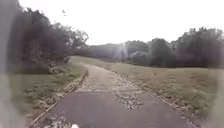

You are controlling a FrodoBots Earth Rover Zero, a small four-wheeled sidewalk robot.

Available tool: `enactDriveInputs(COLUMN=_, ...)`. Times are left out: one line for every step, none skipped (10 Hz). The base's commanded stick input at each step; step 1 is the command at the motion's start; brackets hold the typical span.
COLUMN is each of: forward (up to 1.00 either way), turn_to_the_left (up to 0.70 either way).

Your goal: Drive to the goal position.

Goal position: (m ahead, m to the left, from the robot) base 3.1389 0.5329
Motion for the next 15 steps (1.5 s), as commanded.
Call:
enactDriveInputs(forward=0.85, turn_to_the_left=0.00)
enactDriveInputs(forward=0.85, turn_to_the_left=0.00)
enactDriveInputs(forward=0.85, turn_to_the_left=0.00)
enactDriveInputs(forward=0.85, turn_to_the_left=0.00)
enactDriveInputs(forward=0.85, turn_to_the_left=0.00)
enactDriveInputs(forward=0.85, turn_to_the_left=0.00)
enactDriveInputs(forward=0.85, turn_to_the_left=0.00)
enactDriveInputs(forward=0.85, turn_to_the_left=0.00)
enactDriveInputs(forward=0.85, turn_to_the_left=0.00)
enactDriveInputs(forward=0.85, turn_to_the_left=0.00)
enactDriveInputs(forward=0.85, turn_to_the_left=0.00)
enactDriveInputs(forward=0.85, turn_to_the_left=0.00)
enactDriveInputs(forward=0.85, turn_to_the_left=0.00)
enactDriveInputs(forward=0.85, turn_to_the_left=0.00)
enactDriveInputs(forward=0.85, turn_to_the_left=0.00)
